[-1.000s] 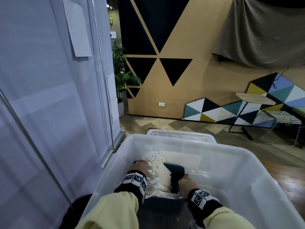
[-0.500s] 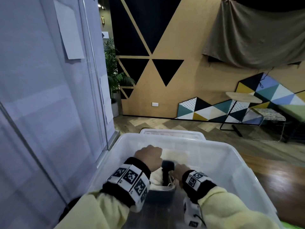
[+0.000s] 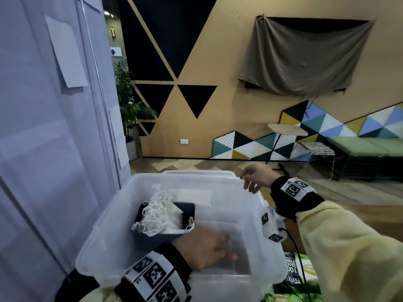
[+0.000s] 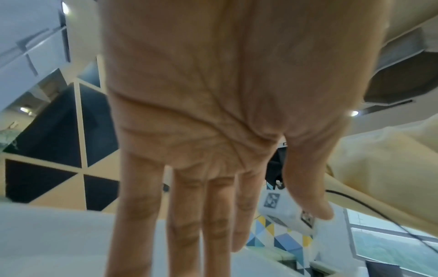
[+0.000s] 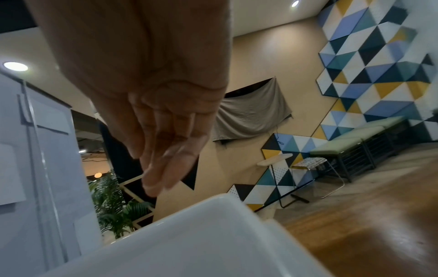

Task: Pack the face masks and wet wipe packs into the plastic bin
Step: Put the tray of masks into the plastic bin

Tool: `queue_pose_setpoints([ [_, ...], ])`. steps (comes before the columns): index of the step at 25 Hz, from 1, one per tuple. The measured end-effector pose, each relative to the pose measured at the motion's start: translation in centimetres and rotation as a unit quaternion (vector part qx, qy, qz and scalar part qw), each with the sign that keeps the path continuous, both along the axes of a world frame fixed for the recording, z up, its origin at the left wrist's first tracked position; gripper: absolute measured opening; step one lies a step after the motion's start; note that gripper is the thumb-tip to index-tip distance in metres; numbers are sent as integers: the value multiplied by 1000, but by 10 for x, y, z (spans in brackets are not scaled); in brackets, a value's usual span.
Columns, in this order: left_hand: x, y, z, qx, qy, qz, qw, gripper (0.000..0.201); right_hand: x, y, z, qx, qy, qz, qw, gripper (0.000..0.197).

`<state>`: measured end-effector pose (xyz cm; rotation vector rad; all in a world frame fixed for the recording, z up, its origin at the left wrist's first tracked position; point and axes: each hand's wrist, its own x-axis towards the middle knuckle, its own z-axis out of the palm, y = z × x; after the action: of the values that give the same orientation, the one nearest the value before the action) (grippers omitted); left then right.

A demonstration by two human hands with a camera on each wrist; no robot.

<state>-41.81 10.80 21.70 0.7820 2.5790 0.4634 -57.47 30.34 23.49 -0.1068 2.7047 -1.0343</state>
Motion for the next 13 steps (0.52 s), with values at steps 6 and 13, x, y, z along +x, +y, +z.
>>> queue_pose_setpoints([
  [6,9,19,-42,-43,-97,12,994,48,-16,68,-30,-67,107,-76,989,28],
  [13,-4,31,-33,-84,-163,26,983,42,-68,100,-122,-70,42,-113,990,30],
])
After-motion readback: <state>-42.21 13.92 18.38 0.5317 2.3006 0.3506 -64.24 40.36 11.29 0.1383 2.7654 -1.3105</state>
